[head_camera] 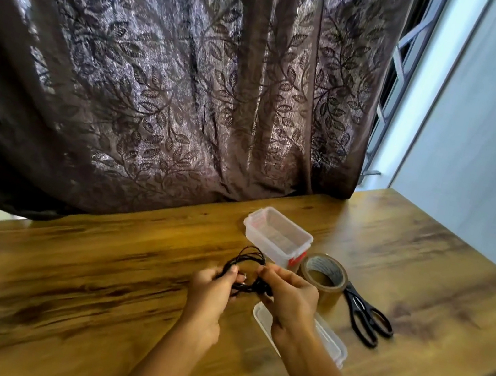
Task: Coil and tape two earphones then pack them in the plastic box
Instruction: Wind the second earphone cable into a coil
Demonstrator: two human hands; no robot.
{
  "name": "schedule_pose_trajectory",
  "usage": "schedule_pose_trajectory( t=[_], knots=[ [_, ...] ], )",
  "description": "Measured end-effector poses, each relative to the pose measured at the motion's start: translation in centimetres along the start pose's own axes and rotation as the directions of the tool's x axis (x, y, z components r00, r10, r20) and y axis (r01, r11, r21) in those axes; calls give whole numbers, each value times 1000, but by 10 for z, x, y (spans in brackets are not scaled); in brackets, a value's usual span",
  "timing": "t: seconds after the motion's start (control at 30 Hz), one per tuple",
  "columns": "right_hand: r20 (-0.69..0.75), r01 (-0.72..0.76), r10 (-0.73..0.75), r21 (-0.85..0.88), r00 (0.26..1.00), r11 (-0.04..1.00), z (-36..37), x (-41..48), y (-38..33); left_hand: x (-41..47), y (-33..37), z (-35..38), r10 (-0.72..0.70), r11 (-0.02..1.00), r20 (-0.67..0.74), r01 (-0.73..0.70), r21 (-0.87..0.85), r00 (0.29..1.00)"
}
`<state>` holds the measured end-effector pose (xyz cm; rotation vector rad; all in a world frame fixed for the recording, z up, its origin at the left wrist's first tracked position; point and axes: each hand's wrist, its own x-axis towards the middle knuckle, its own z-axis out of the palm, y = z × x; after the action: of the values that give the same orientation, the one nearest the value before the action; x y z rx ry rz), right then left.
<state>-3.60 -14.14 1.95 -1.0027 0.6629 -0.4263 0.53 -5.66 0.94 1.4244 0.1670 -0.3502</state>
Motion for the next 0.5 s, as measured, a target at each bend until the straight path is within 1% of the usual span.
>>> schedule_pose_trajectory(
  t=[0.17, 0.3, 0.4, 0.5],
  knots=[
    [-37, -34, 29, -159, 999, 987, -27, 7, 34, 7, -38, -13, -51, 970, 34, 41, 240, 998],
    [-84, -89, 69, -261, 994, 961, -45, 10, 63, 13, -67, -24, -118, 924, 10, 106, 367, 993],
    [-116, -118, 82, -344, 990, 931, -53, 8, 77, 13, -79, -29, -79, 881, -9, 74, 467, 997],
    [-121, -116, 72, -414, 990, 903, -55, 5, 87, 13, -85, -32, 5, 775, 4, -7, 633, 1000]
  ],
)
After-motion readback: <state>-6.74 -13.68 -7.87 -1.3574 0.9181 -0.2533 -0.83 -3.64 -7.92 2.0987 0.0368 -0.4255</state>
